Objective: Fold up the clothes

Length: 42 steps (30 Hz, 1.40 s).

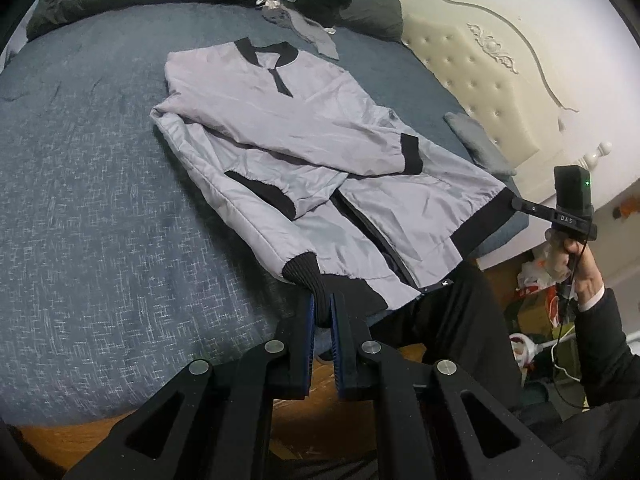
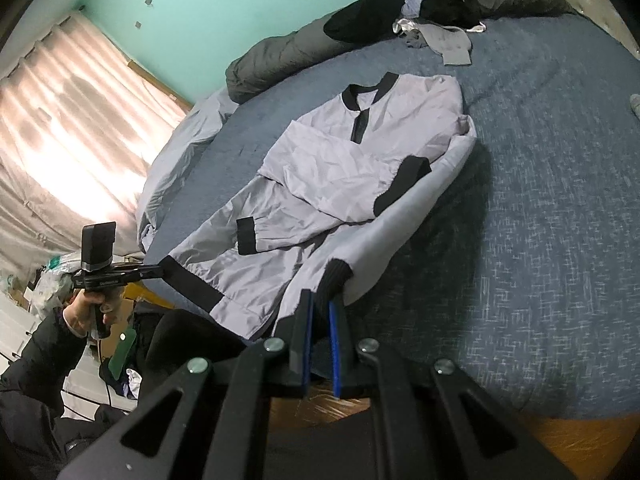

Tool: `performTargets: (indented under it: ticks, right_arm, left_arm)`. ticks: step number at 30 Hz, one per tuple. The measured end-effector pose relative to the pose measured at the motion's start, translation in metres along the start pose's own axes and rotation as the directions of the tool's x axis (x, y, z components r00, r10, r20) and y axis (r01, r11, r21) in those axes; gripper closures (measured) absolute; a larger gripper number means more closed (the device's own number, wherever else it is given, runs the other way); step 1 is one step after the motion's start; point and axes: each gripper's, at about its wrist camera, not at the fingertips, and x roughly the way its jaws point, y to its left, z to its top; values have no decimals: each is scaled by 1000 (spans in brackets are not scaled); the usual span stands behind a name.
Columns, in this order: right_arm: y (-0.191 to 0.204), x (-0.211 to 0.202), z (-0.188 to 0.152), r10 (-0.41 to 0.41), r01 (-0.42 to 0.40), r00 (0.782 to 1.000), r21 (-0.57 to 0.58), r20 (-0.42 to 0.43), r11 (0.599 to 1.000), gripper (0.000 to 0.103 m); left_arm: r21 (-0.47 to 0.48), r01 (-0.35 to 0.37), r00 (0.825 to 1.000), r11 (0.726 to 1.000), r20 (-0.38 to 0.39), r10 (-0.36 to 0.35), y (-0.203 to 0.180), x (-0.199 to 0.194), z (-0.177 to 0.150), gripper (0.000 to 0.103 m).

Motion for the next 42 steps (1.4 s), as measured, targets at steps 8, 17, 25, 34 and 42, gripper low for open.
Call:
performTargets:
  ticks: [8, 17, 25, 34, 42]
  right_arm:
    - [7, -6, 2, -6, 6, 1000, -29, 13, 1000, 102]
    - [-46, 24, 3, -117, 122, 991, 90, -67, 988, 100]
    - [-96, 60, -19, -167, 200, 971, 198, -169, 960, 60]
    - [-113, 81, -26, -176, 221, 960, 206, -217, 953, 60]
    - [-127, 89, -38, -159, 223, 950, 231, -269, 947, 54]
  left_arm:
    - [8, -9, 1000, 1000, 14, 9, -4, -1, 2, 103]
    - [-80, -45, 998, 996, -42, 42, 34, 38, -2, 103]
    - [-218, -84, 991, 972, -121, 59, 86, 74, -9, 90]
    - [-299, -80, 985, 951, -169, 29, 111, 107, -12, 74]
    - [-370, -89, 984, 925, -174, 25, 116, 127, -17, 60]
